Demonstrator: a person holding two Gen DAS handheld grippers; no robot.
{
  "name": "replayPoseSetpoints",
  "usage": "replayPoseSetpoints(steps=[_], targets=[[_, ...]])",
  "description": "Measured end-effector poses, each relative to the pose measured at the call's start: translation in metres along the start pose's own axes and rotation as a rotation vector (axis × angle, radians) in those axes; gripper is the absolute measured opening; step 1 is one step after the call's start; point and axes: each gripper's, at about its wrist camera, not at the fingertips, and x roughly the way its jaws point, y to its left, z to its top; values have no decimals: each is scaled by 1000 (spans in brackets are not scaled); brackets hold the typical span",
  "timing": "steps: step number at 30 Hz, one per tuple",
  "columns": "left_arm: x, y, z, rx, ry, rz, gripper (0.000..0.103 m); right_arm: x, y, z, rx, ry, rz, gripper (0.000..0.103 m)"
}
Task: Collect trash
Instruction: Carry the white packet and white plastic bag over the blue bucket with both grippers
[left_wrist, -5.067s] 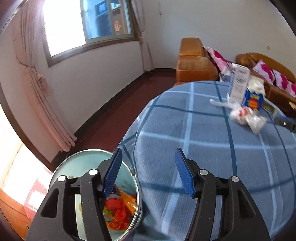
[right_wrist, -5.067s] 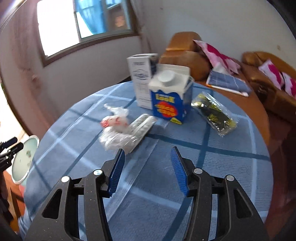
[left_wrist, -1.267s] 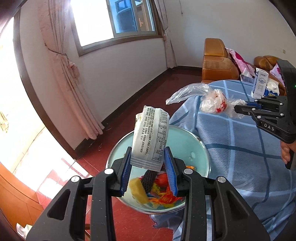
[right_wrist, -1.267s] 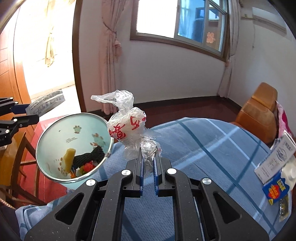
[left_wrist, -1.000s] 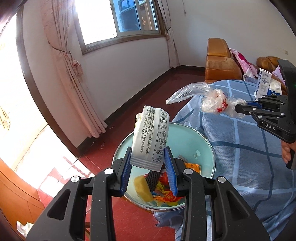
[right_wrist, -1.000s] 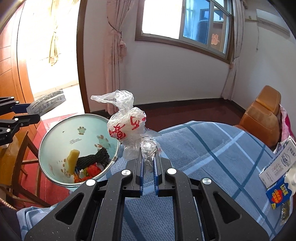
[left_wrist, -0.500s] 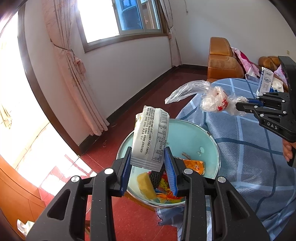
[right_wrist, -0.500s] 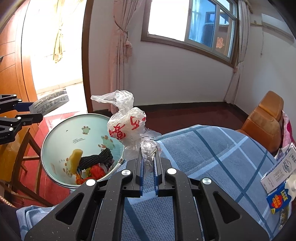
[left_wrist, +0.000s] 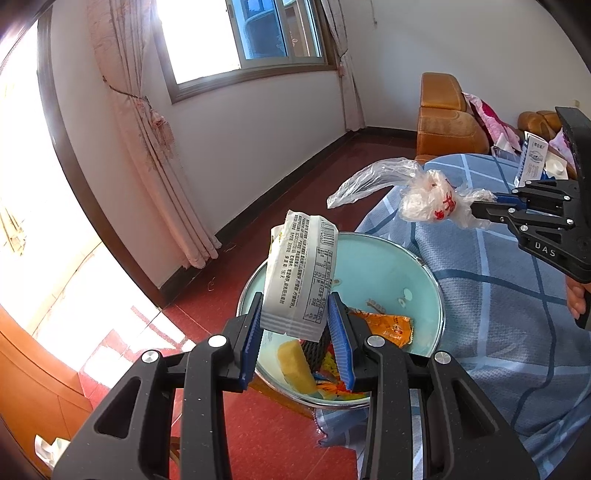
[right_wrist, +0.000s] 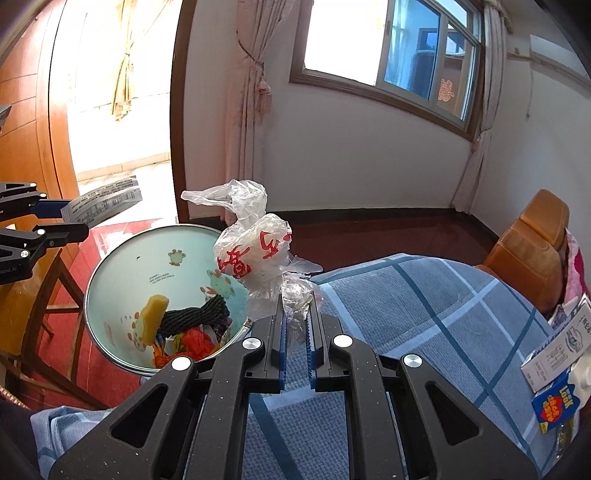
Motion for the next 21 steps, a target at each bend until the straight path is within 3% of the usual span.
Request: replayPoseSetpoints(steps=[21], targets=[[1, 3, -1, -4, 2, 23, 34, 3, 13, -1, -50, -8, 21, 9]])
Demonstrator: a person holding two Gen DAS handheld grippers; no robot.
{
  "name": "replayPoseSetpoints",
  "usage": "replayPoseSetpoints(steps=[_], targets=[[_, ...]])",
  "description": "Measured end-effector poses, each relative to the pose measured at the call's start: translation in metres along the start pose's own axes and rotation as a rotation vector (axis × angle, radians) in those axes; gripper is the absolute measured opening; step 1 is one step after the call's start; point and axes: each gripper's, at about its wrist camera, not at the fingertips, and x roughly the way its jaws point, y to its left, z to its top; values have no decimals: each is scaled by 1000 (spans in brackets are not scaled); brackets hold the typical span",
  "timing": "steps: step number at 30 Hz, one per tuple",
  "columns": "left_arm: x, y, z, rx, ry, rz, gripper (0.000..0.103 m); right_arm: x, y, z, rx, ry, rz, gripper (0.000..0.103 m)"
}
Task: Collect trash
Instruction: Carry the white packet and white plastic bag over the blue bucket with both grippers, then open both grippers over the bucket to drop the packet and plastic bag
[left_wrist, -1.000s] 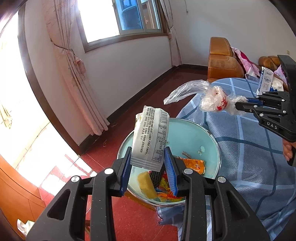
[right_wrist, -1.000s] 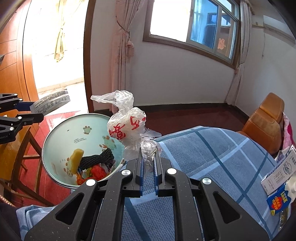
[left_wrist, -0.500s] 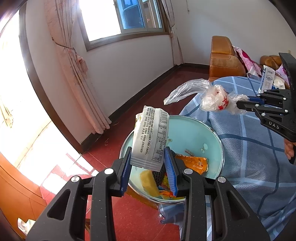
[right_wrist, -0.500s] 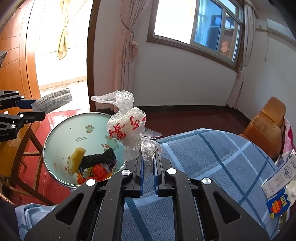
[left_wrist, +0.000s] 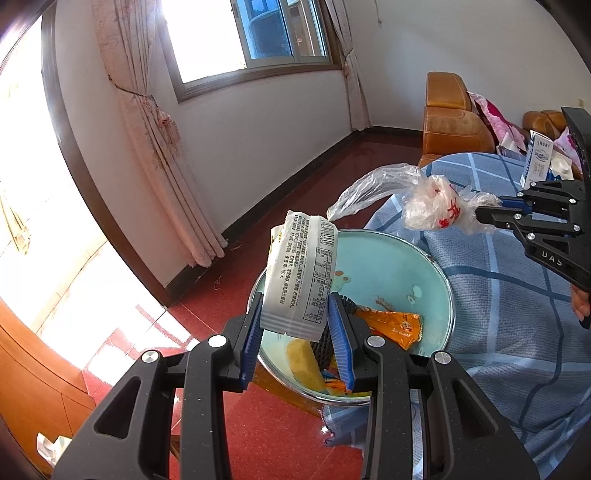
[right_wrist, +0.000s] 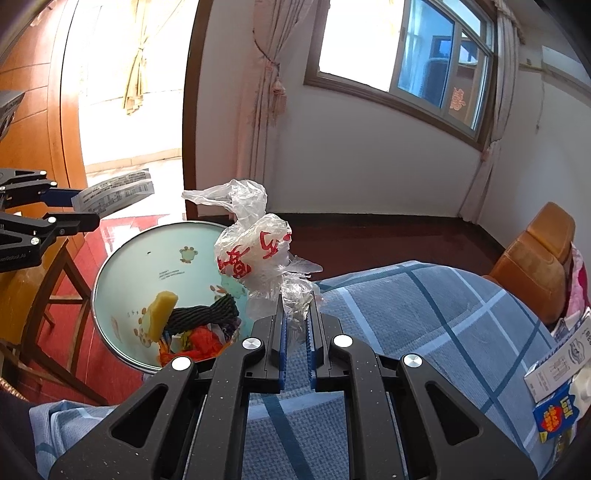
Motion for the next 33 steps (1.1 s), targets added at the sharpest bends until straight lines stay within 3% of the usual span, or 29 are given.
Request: replayPoseSetpoints(steps=[33], targets=[[2, 1, -3, -8, -2, 3, 35, 1, 15, -2, -49, -6, 15, 9]])
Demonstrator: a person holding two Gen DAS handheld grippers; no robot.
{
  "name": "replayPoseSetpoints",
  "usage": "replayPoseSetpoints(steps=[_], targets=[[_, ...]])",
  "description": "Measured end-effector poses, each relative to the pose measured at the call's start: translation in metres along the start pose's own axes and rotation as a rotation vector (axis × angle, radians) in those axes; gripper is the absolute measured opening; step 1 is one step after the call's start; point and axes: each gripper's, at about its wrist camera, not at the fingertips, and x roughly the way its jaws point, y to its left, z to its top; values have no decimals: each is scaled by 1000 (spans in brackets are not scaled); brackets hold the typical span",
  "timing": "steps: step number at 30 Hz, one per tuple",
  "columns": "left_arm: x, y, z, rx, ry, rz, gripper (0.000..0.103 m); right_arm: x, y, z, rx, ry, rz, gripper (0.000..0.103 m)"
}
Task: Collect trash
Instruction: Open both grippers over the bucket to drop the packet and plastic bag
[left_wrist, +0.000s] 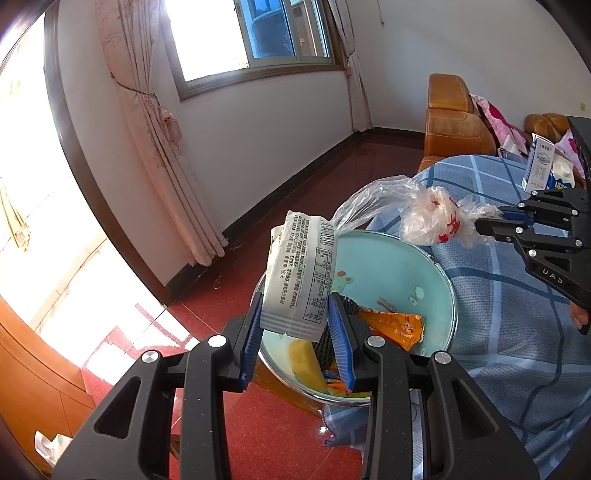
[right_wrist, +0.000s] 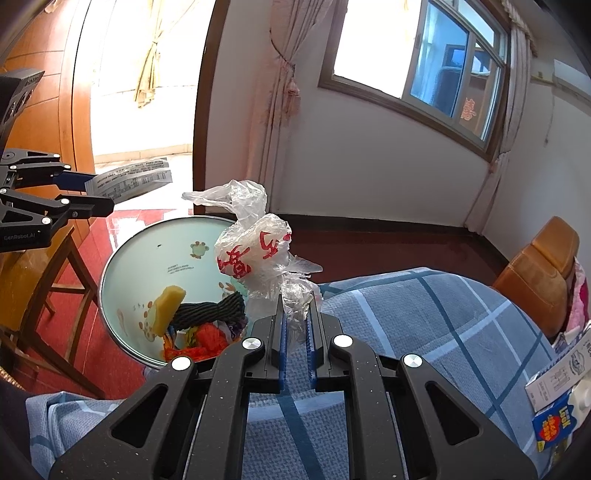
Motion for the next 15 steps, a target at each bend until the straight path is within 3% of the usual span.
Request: replayPoseSetpoints(steps=[4, 6, 8, 15], targets=[[-1, -2, 0, 1, -3, -3, 41, 0, 2, 1, -10, -3, 5, 10], [-2, -3, 0, -4, -13, 6, 63, 0, 5, 1, -16, -12, 30, 15], [-4, -5, 1, -1, -17, 2, 63, -1, 10, 1, -40, -24, 25, 54], [-13, -1, 4, -30, -43, 4, 70, -12, 9, -5, -30, -38, 1, 54]])
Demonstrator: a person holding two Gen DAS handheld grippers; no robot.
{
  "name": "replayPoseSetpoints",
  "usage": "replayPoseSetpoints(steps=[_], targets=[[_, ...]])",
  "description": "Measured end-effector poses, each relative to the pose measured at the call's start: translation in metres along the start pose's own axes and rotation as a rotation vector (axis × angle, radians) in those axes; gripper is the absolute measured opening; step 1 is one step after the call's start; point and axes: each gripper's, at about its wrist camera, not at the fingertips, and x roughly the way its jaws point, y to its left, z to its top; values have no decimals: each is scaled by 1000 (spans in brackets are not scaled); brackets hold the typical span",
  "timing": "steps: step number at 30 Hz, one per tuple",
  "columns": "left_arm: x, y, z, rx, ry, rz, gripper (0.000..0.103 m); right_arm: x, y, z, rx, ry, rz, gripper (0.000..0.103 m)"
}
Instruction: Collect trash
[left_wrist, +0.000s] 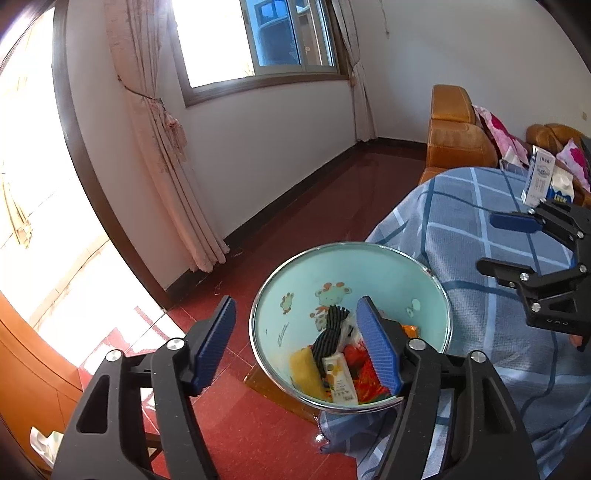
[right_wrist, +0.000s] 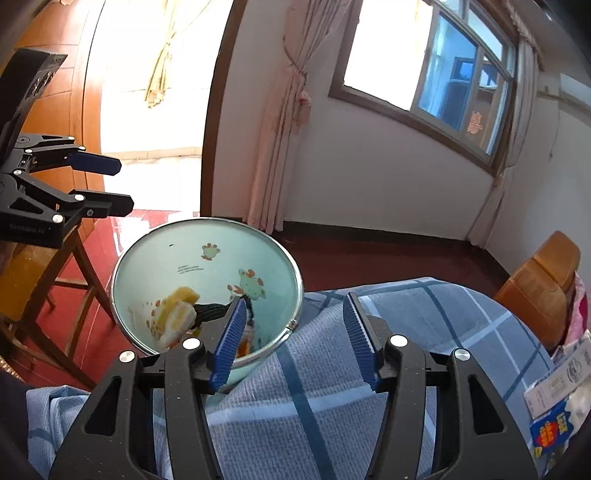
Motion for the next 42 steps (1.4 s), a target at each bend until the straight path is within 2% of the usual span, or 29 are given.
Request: replayPoseSetpoints(steps=[7, 14, 26, 42], targets=[[-16, -3, 6, -5, -47, -11, 80, -29, -26, -14, 113, -20, -58, 56], [-32, -9, 11, -15, -94, -22, 86, -68, -54, -32, 227, -50, -158, 58], [-50, -12, 16, -14, -143, -26, 92, -99, -66, -51, 276, -68, -239, 59], [-51, -8, 16, -26, -150, -21, 97, -111, -70, -56, 292, -76, -287, 64]])
